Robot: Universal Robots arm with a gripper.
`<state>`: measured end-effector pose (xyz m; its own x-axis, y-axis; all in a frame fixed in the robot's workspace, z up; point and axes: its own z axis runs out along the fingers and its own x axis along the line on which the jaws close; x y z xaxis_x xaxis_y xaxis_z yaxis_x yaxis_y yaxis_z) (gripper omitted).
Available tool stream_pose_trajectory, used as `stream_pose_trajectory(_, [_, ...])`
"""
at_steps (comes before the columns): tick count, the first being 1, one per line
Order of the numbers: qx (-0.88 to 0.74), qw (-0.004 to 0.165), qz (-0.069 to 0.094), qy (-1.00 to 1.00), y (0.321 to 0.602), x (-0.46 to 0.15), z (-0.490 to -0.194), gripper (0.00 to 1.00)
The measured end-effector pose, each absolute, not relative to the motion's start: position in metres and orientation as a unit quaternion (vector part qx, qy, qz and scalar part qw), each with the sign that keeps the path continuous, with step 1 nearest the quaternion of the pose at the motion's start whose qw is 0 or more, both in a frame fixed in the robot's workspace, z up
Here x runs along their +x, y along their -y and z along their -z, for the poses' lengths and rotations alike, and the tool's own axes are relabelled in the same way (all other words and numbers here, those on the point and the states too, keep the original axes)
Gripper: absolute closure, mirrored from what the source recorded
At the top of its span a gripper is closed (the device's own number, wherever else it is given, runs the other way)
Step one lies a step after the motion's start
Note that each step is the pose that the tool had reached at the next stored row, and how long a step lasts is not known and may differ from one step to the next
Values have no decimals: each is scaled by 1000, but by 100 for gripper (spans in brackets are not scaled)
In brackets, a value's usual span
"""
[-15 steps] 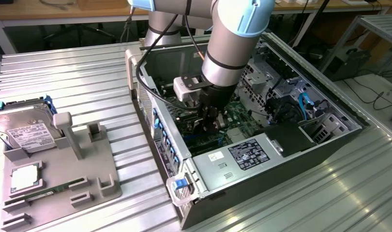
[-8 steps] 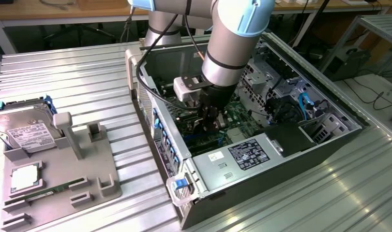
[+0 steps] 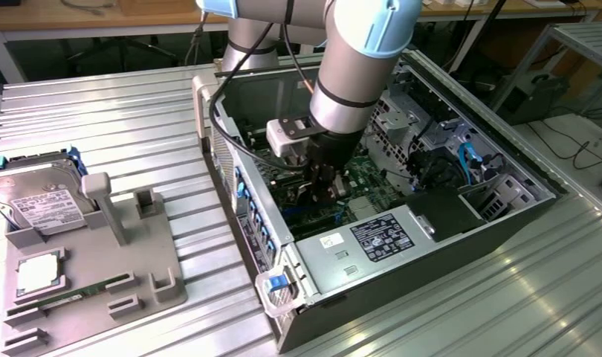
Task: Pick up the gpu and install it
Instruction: 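Insert the gpu into the slot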
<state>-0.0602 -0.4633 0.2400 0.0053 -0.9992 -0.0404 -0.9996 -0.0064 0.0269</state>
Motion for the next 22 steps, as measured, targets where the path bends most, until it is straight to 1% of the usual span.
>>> stream_pose_trajectory(8, [-709,4,-24,-705,463,-60,-234,72])
stream_pose_trajectory(22, [-709,5,-24,-705,463,-60,-234,72])
